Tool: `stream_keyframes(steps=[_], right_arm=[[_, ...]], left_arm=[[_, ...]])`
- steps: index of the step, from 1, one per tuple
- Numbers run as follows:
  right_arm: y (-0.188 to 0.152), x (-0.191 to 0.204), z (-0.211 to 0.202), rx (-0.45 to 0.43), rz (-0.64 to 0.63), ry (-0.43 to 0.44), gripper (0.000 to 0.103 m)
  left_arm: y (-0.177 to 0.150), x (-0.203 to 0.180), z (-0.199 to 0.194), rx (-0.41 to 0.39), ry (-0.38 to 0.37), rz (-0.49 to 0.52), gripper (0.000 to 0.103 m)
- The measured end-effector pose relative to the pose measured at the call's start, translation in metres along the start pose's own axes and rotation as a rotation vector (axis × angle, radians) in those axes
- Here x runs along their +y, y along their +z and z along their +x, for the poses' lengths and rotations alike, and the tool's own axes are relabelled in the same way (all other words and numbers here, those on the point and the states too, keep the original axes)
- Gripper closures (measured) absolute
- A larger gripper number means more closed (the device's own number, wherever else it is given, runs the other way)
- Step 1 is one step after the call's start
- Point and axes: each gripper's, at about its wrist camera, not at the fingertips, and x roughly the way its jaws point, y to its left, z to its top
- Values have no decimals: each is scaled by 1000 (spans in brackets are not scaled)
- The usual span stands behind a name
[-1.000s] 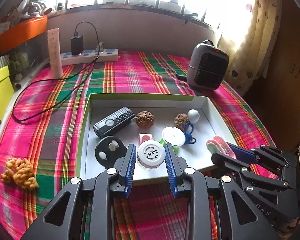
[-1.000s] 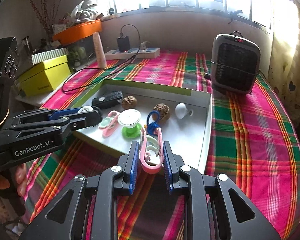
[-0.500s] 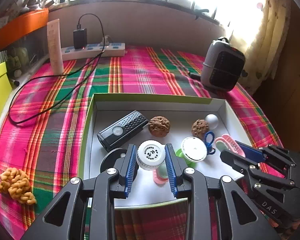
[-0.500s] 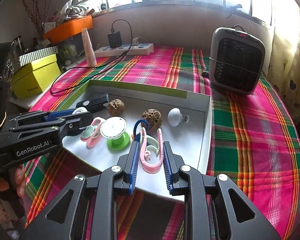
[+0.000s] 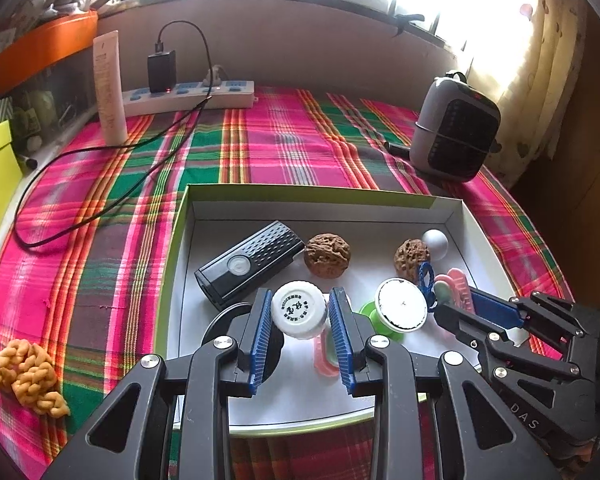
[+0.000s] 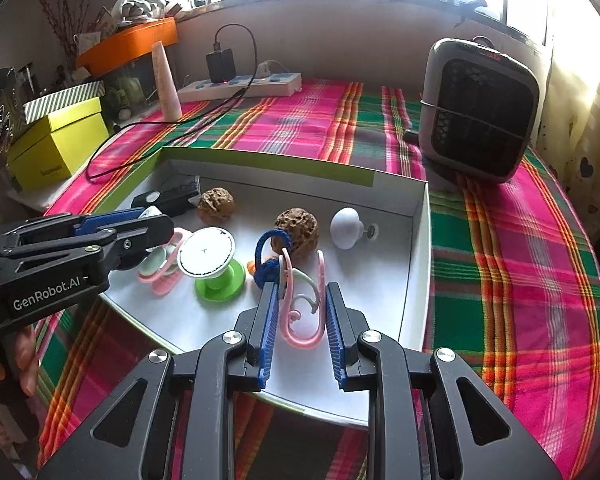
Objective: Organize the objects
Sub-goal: 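Open both tools to release the pacifier and tape roll in the box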
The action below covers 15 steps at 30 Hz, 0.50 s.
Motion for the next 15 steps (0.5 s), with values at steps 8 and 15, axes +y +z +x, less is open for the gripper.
stream_keyframes(steps=[8, 15], right_arm=[[0, 1, 0, 3, -3, -2, 79], [0, 2, -1, 2, -1, -6, 78]], left_arm=[[0, 0, 0, 4, 7, 1, 75], [-1, -1, 0, 8, 6, 6, 66]])
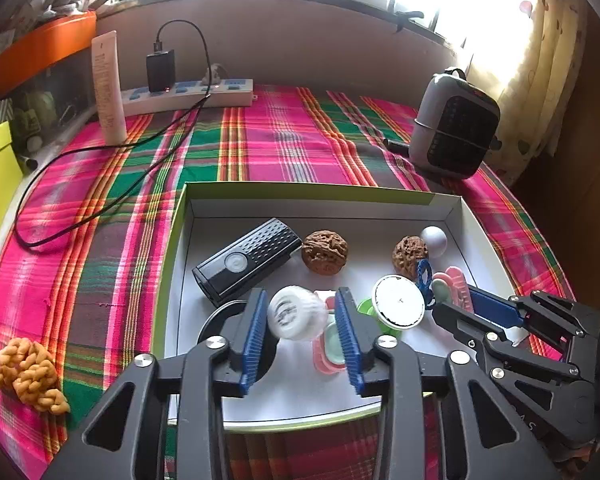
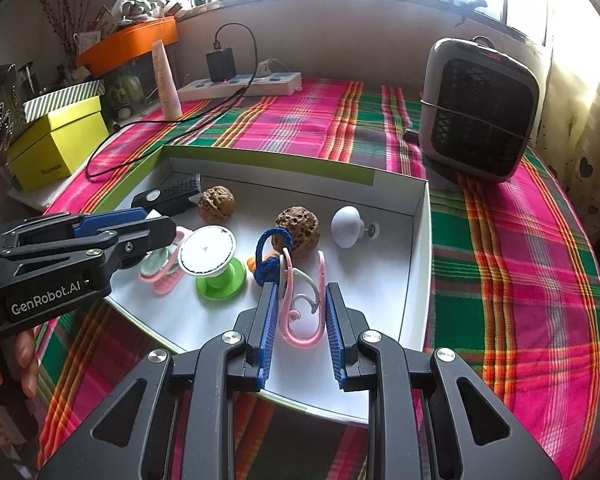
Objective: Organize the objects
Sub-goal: 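Open both tools to release the pacifier and tape roll in the box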
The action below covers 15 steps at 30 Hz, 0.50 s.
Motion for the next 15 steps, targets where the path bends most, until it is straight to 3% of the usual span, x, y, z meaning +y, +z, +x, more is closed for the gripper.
stream_keyframes(steps=[2, 4, 15], right_arm=[[0, 0, 0, -3, 3, 2, 65], [0, 1, -1, -7, 4, -1, 60], [-2, 3, -9, -26, 13, -8, 60]], left_arm=[[0, 0, 0, 1, 1, 1, 65], [-1, -1, 0, 2, 2, -1, 63], [-5, -5, -10, -12, 28, 14, 59]])
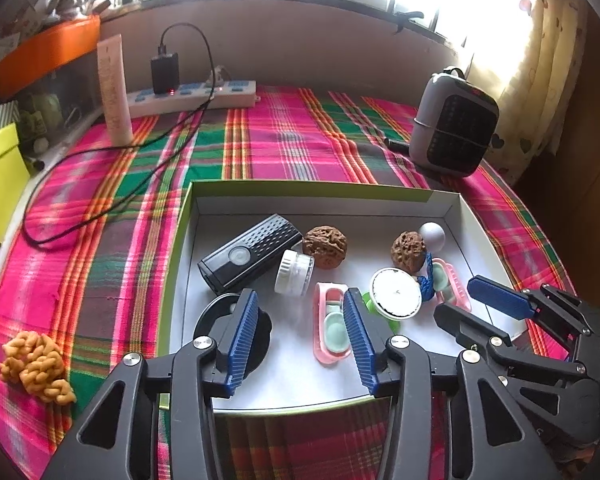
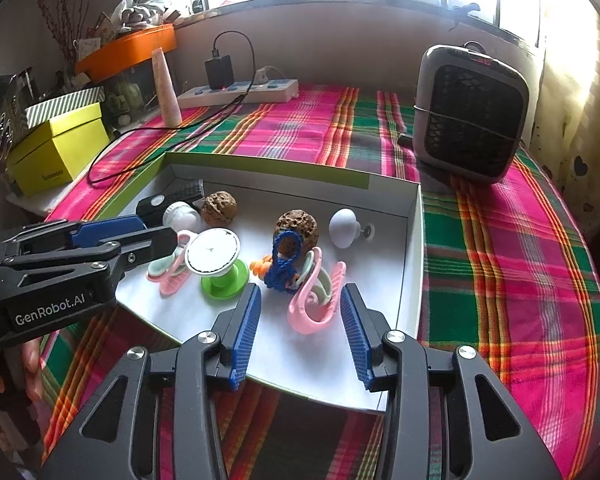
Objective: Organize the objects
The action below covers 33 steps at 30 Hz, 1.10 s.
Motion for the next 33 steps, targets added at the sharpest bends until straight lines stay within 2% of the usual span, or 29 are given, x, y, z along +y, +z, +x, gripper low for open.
stream_keyframes(steps=[12, 21, 23, 33], right_arm=[[-9, 6, -21, -32, 17, -12, 60], [-28, 17, -44, -51, 19, -27, 60], [-32, 20, -50, -59, 11, -21, 60], [-52, 28, -65, -64, 22, -27, 60]], left_arm=[[-12, -6, -24, -21, -2, -7, 54], [-38, -11, -48, -31, 27, -9, 52], [-43, -10, -56, -43, -1, -27, 52], [-67, -18, -69, -30, 9, -14, 51]])
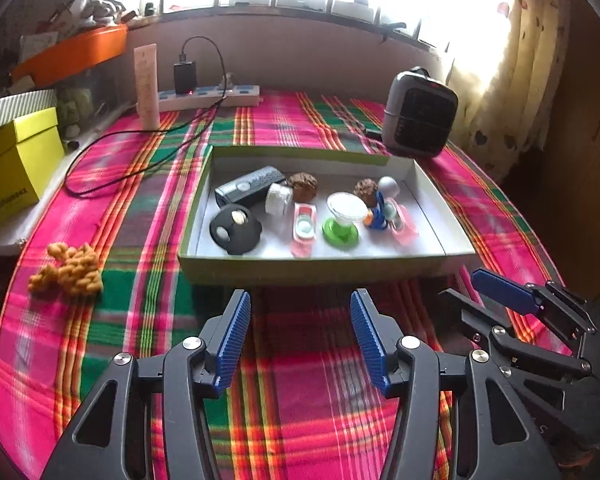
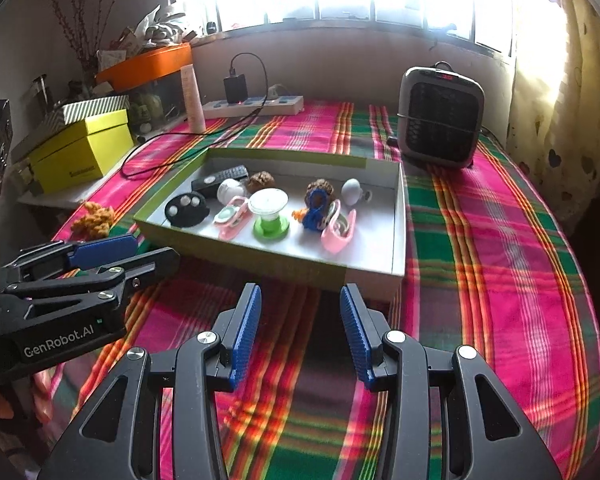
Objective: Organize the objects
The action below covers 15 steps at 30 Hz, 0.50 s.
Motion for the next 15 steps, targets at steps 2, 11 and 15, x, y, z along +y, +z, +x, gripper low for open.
stream_keyframes(steps=[2, 11, 15], right_arm=[[-6, 0, -1, 7, 13, 2, 60], [-31, -1, 2, 62, 31, -32, 60], [-39, -1, 4, 86, 30, -54, 60]], left_arm=[[-7, -2, -1, 8, 2, -1, 51], [-38, -7, 0, 29, 76, 10, 50], [-46, -6, 3, 53, 70, 2, 48]])
